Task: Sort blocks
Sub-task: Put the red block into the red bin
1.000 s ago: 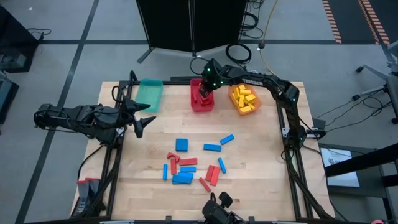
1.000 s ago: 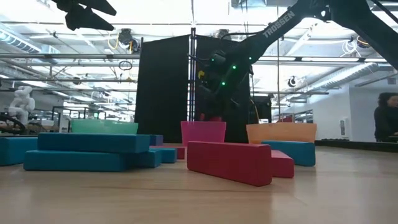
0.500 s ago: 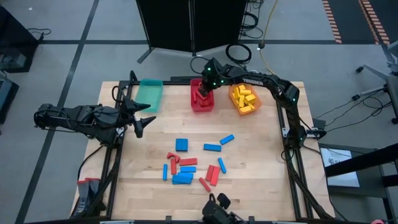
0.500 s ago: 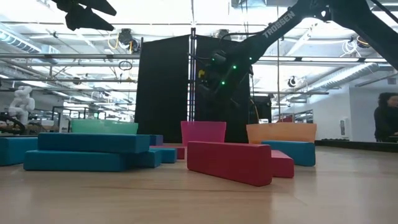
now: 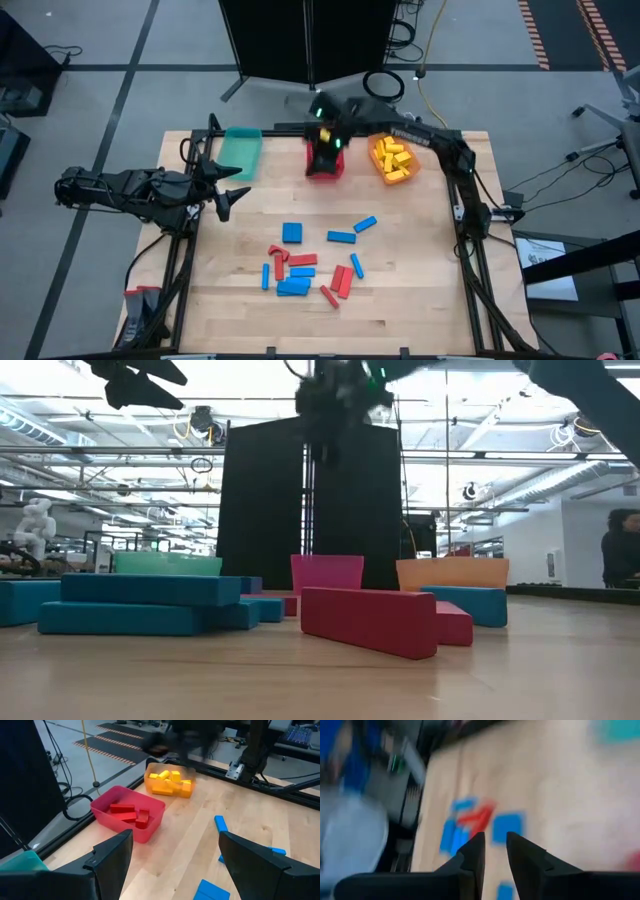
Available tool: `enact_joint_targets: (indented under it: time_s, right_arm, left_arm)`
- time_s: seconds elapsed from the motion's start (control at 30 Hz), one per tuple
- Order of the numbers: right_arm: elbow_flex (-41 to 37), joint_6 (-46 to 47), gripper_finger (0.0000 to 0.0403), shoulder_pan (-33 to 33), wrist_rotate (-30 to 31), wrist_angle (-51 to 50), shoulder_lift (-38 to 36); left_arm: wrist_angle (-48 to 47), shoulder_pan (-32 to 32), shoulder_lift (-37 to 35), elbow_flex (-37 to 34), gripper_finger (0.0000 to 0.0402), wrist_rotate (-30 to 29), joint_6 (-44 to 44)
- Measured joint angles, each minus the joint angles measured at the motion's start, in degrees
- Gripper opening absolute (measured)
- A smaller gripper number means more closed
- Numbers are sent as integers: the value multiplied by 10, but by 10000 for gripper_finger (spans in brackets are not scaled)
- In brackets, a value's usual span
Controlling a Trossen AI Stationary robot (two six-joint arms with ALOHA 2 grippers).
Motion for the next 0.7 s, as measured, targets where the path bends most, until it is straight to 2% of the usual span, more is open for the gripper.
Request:
enact_joint_targets:
  time_s: [0.17, 0.23, 0.47, 0.57, 0.7]
  right_arm:
    - [7, -89, 80, 135, 52, -153, 1]
    - [2, -96, 91, 189, 92, -175, 2]
    - [-54, -42, 140, 312, 178, -125, 3]
    - [-103, 14, 160, 336, 175, -76, 3]
    - [-162, 122, 183, 349, 123, 18, 3]
  left_arm:
    - [-10, 0, 0, 0, 302, 0, 0]
    - [-13, 0, 0, 0, 302, 0, 0]
    - [-13, 0, 0, 0, 302, 0, 4]
    - [-13, 0, 0, 0, 302, 5, 4]
    - [-13, 0, 0, 0, 302, 6, 1]
